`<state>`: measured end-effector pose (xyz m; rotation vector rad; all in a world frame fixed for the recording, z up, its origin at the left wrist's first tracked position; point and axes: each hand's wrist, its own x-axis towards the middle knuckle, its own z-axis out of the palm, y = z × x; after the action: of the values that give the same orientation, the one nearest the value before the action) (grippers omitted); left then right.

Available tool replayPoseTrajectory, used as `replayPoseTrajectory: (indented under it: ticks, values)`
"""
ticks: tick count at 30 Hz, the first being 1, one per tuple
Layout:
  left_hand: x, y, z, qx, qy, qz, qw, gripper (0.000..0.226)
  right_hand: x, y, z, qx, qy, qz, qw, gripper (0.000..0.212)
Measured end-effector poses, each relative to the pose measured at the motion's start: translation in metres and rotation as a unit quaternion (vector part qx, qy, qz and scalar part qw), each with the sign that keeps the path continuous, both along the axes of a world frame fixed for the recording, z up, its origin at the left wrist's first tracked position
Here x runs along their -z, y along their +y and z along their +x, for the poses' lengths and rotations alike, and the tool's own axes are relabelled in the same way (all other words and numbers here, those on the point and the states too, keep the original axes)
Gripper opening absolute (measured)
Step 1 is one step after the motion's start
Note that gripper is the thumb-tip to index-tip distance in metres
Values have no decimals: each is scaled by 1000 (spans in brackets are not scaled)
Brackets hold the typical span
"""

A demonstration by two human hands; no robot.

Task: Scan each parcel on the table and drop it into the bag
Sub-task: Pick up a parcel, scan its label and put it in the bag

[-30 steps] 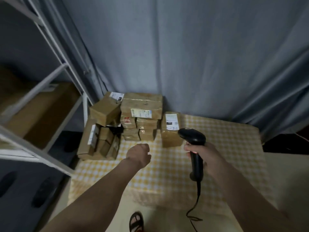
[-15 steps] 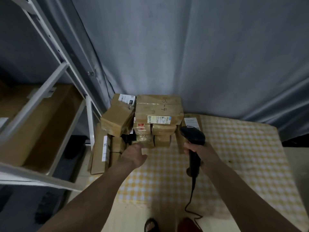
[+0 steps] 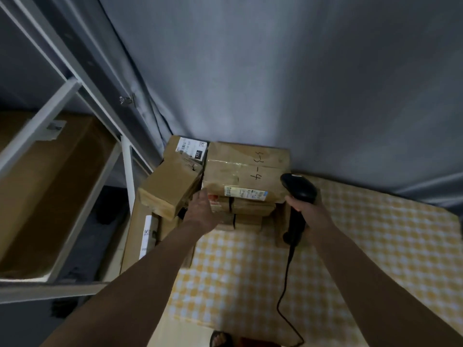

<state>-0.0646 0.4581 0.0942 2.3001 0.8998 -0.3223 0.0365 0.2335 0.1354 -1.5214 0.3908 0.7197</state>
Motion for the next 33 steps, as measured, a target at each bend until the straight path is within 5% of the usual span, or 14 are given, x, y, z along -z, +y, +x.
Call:
replayPoseTrajectory:
  ticks: [7,12,18,22,25,28,33]
  values:
    - [24,18,53,-129,-39,-60,989,96,39,19,47,7,36,-10,999,29]
    - [34,20,62,-193,-51,-92,976,85,55,21,56,-18,64,-2,998,41]
    - [12,12,59,-215,-132,-102,962,68,38,7,58,-5,27,0,1000,29]
    - [-16,-2,52,-201,-147,-66,966,72,11,-7,44,11,-32,1,999,20]
    - [-40,-18,28,-153,-141,-18,978,92,-8,-14,25,29,-57,-7,998,35]
    - [-54,-37,-7,-74,-92,15,993,111,-22,-21,1,19,-91,-36,995,38]
    - [-41,-55,-73,49,-14,106,993,113,-35,-27,-47,-13,-102,-68,992,41]
